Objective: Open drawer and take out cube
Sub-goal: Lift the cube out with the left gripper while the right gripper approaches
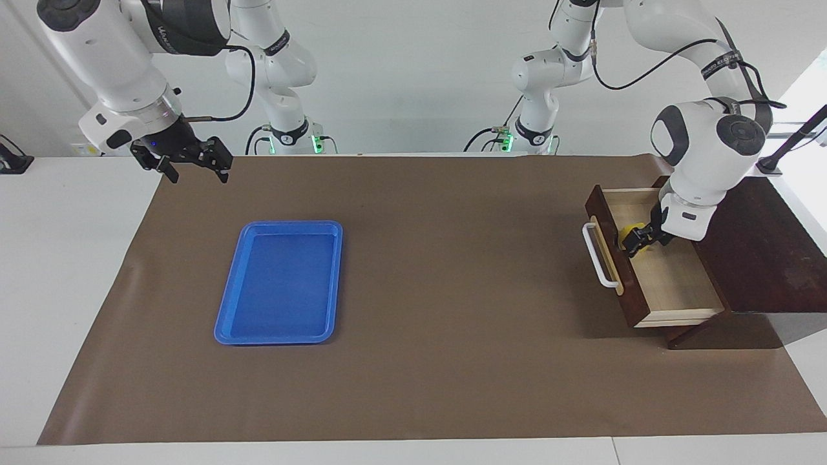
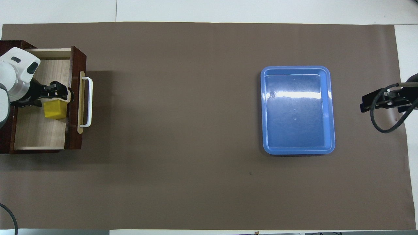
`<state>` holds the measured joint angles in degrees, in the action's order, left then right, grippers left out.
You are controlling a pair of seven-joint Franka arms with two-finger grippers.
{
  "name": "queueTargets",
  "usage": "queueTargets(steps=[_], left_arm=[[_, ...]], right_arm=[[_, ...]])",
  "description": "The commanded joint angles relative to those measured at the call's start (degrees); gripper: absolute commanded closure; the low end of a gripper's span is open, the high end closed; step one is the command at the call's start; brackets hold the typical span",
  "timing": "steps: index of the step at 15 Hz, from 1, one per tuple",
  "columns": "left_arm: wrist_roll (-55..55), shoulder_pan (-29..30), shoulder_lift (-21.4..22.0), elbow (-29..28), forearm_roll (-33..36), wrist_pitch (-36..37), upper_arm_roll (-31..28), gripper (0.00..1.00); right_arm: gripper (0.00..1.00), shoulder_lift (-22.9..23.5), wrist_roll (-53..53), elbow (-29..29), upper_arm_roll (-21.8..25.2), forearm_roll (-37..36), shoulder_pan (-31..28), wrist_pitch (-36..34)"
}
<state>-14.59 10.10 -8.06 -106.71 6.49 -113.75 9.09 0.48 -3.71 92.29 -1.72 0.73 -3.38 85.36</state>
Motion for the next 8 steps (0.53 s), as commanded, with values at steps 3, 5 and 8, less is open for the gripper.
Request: queueTargets(steps=[3, 5, 8], left_arm=[[-0.4, -0.2, 1.7, -1.0, -0.9, 1.6, -0.2, 1.0], [-0.5, -0.6, 0.2, 4.2, -0.9, 5.9, -0.2, 1.0], [-8.8, -3.8, -5.0, 20.4, -1.7, 20.0, 0.0, 1.0]], right_arm=[[0.0, -1.5, -16.1, 5.1, -1.1, 7.1, 0.7, 1.2], [0.0, -1.5, -25.4, 7.8, -1.1, 12.3, 1.5, 4.2], [0.0, -1.3, -38.7, 11.9, -1.1, 15.7, 7.0, 10.3]])
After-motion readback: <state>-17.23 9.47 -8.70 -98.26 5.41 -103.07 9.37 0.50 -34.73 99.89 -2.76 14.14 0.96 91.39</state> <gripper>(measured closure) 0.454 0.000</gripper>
